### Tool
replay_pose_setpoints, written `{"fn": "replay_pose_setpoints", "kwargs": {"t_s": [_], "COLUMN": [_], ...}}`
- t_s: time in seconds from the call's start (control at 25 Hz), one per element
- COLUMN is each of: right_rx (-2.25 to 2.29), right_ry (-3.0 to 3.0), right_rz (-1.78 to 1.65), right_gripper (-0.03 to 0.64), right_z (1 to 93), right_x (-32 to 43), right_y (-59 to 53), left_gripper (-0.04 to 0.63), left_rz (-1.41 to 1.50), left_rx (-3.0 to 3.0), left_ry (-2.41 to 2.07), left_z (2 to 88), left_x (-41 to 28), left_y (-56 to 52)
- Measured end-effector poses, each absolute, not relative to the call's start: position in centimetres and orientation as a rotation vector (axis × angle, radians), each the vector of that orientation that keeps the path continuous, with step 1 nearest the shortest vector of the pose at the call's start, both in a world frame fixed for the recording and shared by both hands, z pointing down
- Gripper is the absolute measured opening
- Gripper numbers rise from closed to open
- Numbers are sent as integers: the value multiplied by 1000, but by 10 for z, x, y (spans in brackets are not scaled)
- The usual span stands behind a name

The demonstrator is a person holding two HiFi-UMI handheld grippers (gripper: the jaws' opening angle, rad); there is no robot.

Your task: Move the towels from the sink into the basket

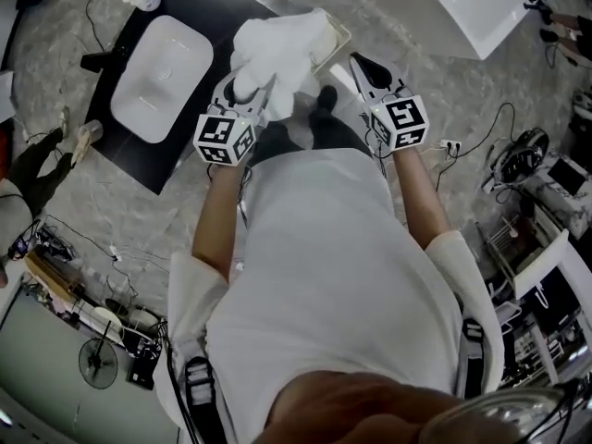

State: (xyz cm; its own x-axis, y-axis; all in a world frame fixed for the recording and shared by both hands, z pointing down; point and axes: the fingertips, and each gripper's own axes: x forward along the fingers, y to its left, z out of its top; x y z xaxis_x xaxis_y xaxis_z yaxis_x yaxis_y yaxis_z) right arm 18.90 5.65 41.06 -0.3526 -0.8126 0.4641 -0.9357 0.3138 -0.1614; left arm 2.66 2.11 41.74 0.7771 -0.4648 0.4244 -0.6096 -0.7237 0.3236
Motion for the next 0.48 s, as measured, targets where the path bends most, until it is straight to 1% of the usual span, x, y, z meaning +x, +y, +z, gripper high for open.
{"fn": "replay_pose_setpoints", "kwargs": {"t_s": [0.2,0.48], "right_rx": [1594,1548], "right_ry": [-2222,-2154], "right_rz": [687,825], "right_gripper": [-3,-3], "right_z": [471,588], "right_x": [234,278], "right_y": [60,62], "left_gripper": [167,167], "left_rz": [527,666], "left_rx": [2469,2369], "left_ry": [-748,-713], "left_z": [497,652], "left_x": [87,157], "left_y": [19,5]}}
